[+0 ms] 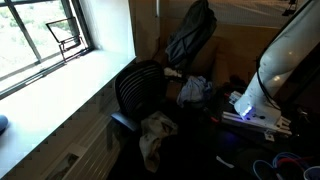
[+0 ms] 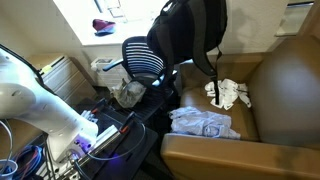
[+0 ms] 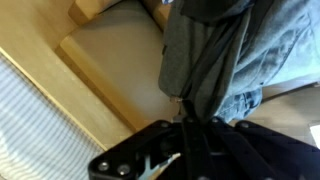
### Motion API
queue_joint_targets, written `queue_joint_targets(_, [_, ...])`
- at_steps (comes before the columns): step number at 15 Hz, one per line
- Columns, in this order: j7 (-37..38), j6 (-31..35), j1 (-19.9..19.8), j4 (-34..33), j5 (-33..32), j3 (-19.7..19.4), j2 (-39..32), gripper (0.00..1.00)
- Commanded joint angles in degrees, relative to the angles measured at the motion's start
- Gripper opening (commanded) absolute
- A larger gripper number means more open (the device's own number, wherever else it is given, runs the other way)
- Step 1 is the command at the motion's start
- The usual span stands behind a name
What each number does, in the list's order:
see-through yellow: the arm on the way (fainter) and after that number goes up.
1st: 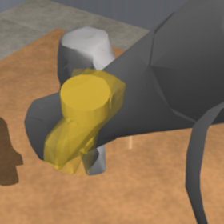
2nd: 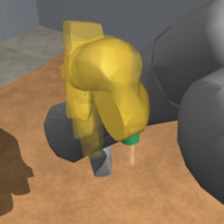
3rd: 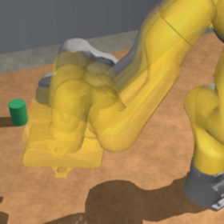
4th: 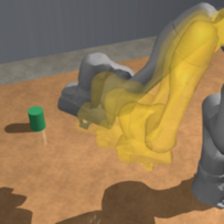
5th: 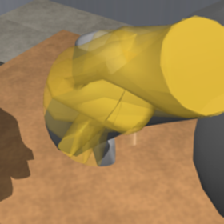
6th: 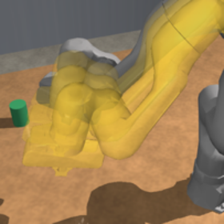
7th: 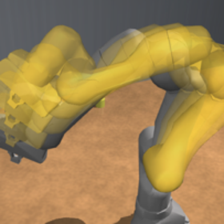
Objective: Move the bag and clothing from the black chair to the brown chair then hang the belt on the armrest of the black chair
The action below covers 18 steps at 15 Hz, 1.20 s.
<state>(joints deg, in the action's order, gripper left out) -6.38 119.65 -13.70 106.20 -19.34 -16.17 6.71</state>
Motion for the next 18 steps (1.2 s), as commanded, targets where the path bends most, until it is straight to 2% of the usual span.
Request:
queue_joint_targets(1, [-4.44,-5.51,-1.62,3.60,-10.66,1.17,8.64,0.01])
queue_joint_targets(4, [-3.00,-11.90,-2.00,6.90,-20.33,3.19,13.76,0.01])
queue_joint_targets(7, [-4.49,-16.90,-0.92,9.08,-27.16,4.60,16.25,0.01])
queue_joint_targets(12, [-8.97,-14.72,1.30,13.16,-37.36,4.24,16.99,0.01])
queue_joint_targets(15, [4.24,-5.63,1.69,14.64,-40.97,3.30,14.16,0.01])
queue_joint_targets(18, [18.20,-0.73,0.83,11.31,-37.63,2.21,5.19,0.01])
